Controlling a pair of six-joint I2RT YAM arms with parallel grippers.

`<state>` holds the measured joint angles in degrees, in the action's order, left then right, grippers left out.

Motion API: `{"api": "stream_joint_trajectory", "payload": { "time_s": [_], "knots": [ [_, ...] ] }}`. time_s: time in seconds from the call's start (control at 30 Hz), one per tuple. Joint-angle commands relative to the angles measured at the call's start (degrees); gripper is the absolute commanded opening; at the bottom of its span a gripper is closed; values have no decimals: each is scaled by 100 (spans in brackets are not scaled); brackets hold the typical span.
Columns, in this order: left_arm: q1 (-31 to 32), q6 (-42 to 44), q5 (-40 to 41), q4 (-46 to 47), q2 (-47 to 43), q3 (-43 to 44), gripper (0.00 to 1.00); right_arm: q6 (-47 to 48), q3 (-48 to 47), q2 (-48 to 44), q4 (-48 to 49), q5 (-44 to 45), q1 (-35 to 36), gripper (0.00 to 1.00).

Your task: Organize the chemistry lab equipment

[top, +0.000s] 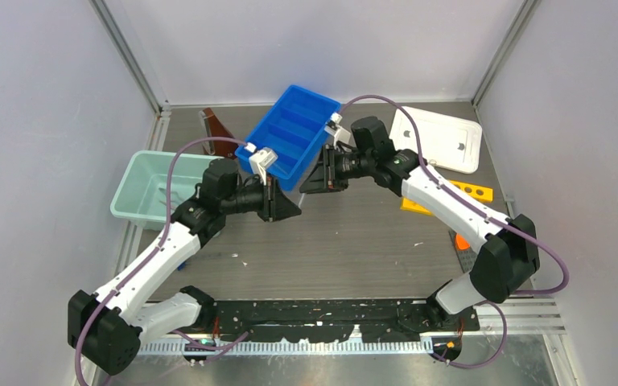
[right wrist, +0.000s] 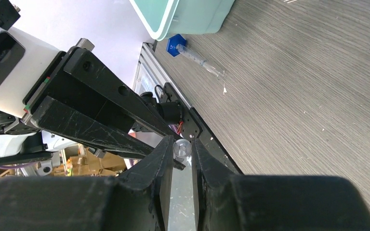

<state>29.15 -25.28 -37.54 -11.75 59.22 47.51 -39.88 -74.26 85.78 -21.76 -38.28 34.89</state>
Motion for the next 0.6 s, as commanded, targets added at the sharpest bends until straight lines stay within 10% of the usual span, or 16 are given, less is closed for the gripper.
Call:
{"api": "stream_joint_trajectory", "payload": {
  "time_s": [0.0,0.2,0.3,0.57],
  "knots": [
    [21,104,-80,78,-66,60,25,-63,94,-266,401,145,35,22],
    [21,164,154,-378,-131,196,62,192,254,-639,393,910,-37,20],
    [21,234,231,-644,-197,256,98,385,408,-871,128,1721,-129,20],
    [21,456,551,-974,-522,113,98,1020,1015,-2046,-467,4919,-294,20]
  ]
}}
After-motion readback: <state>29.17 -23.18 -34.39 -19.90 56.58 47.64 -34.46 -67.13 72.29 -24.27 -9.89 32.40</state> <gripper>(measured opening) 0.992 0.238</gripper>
